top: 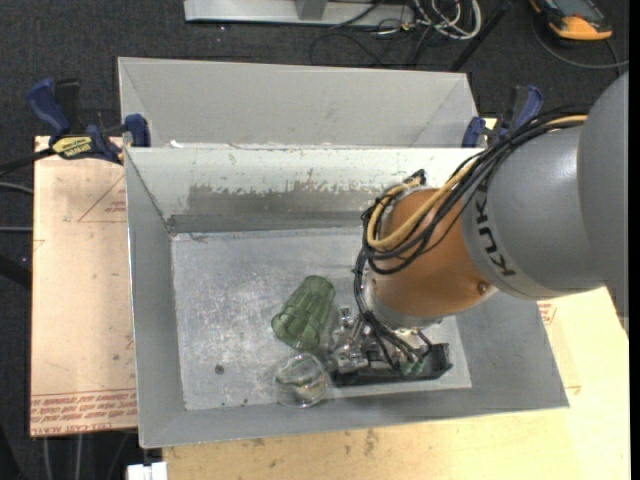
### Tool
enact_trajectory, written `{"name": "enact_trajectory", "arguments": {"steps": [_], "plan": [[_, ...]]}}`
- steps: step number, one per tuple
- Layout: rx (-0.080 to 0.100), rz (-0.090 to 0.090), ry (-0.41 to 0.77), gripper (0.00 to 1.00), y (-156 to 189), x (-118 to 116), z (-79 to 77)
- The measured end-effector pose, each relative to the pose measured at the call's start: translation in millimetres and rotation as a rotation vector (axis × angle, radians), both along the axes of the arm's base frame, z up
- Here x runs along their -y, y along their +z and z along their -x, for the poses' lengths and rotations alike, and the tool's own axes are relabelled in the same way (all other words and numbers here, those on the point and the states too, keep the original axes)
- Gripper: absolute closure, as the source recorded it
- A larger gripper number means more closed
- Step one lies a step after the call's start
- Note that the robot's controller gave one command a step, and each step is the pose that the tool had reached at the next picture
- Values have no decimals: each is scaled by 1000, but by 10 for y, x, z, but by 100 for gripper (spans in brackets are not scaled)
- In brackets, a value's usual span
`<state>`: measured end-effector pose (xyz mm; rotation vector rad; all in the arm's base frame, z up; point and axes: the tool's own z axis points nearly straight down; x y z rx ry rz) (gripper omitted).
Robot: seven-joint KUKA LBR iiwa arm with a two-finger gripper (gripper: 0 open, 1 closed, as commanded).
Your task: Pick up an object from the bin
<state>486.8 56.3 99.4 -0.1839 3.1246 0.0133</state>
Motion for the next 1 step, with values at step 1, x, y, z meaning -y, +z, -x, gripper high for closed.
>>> {"name": "enact_trajectory", "arguments": {"steps": [1], "plan": [[-11,5,-114,100,66,-6,-9]]}}
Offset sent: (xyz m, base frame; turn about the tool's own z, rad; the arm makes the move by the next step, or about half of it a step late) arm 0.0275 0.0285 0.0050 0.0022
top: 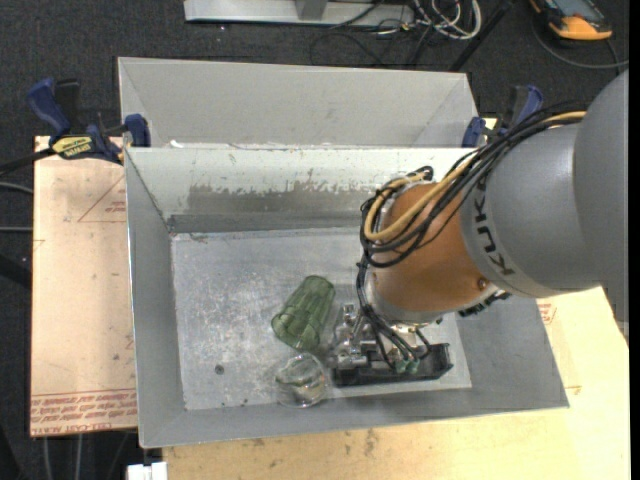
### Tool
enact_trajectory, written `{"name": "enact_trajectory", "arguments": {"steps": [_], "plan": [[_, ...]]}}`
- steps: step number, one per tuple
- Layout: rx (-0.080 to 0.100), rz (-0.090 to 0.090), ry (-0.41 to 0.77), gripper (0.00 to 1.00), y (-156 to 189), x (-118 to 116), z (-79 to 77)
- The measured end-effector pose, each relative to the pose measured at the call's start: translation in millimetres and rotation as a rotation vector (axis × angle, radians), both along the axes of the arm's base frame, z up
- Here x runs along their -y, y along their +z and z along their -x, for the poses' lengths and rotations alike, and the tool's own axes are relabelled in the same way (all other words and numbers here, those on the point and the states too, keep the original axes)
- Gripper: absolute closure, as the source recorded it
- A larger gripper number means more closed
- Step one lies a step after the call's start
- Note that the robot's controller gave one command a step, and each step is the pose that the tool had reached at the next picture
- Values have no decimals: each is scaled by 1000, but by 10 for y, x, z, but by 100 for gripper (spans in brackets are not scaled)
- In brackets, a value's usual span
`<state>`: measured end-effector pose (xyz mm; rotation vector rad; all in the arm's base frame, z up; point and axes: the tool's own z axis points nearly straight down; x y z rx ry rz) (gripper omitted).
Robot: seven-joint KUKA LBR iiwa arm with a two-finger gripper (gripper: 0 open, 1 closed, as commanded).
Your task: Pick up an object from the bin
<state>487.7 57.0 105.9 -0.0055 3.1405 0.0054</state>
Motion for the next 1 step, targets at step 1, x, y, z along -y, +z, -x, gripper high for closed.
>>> {"name": "enact_trajectory", "arguments": {"steps": [1], "plan": [[0,3,-34,100,1,-141,-138]]}}
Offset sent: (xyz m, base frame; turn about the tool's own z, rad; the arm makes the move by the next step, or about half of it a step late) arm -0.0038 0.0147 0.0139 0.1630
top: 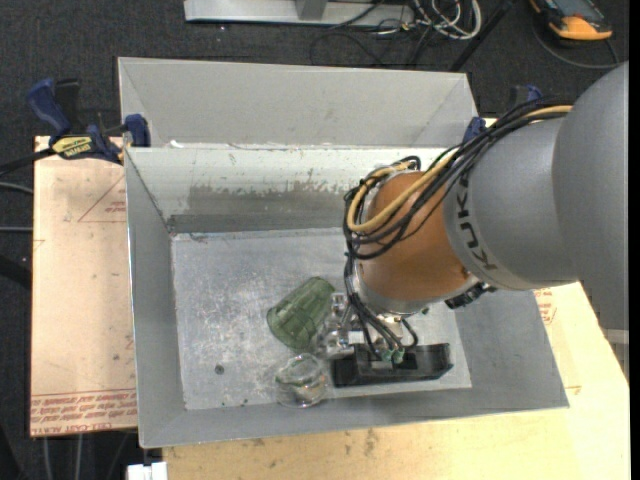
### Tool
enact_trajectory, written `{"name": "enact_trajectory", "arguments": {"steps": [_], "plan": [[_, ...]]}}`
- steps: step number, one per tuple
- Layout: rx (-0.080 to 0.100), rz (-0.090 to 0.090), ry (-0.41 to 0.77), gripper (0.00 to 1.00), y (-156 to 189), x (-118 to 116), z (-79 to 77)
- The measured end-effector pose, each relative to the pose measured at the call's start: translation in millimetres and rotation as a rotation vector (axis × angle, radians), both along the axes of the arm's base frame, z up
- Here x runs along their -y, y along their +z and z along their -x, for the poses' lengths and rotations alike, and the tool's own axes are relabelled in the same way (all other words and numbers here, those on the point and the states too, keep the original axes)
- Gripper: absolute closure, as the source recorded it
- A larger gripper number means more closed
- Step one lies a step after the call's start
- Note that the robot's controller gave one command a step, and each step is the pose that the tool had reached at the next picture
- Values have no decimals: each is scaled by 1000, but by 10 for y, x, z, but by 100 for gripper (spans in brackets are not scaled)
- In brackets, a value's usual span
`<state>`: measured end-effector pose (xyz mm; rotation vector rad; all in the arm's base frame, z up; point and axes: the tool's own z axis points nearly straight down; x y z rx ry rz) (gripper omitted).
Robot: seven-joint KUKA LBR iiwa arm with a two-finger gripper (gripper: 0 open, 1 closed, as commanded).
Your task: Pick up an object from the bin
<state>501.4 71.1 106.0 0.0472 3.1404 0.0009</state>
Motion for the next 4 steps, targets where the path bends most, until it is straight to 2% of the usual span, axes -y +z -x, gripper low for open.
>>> {"name": "enact_trajectory", "arguments": {"steps": [1,2,3,4], "plan": [[-2,0,-130,0,131,-8,178],[-2,1,-129,0,132,-6,176],[-10,0,14,100,-276,-383,25],[-10,0,14,100,-276,-383,25]]}}
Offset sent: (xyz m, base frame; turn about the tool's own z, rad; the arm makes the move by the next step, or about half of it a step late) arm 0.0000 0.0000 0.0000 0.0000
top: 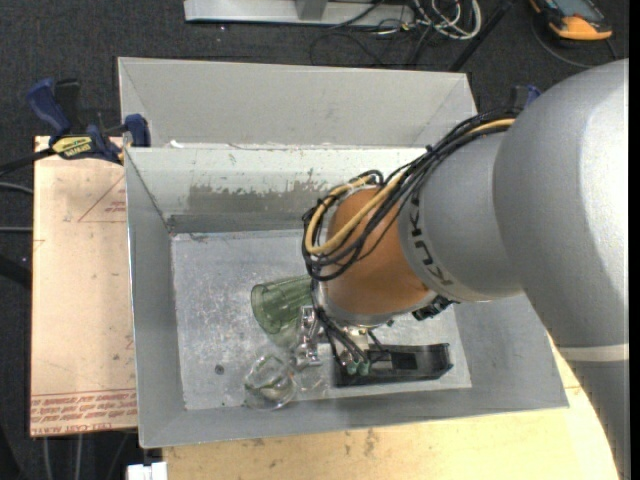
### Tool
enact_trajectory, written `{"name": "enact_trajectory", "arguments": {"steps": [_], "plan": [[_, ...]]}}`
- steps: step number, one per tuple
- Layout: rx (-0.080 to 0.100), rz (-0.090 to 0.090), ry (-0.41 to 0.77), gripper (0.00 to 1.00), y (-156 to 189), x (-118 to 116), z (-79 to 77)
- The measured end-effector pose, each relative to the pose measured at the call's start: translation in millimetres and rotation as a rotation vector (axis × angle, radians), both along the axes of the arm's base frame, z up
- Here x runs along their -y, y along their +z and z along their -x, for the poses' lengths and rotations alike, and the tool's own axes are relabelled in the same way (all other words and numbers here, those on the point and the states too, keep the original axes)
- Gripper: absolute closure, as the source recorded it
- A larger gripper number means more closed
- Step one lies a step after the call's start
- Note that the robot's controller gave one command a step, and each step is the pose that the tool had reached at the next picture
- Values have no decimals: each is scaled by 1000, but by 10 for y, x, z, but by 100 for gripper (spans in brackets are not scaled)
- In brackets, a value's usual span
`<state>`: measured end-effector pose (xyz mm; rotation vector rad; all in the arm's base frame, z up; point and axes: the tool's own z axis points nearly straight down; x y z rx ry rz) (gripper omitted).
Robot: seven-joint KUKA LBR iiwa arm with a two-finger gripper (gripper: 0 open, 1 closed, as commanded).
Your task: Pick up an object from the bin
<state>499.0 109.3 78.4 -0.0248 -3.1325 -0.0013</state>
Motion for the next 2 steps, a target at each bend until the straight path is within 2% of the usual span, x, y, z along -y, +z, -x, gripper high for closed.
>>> {"name": "enact_trajectory", "arguments": {"steps": [1,2], "plan": [[7,0,195,100,2019,49,155],[18,-1,226,100,2388,55,165]]}}
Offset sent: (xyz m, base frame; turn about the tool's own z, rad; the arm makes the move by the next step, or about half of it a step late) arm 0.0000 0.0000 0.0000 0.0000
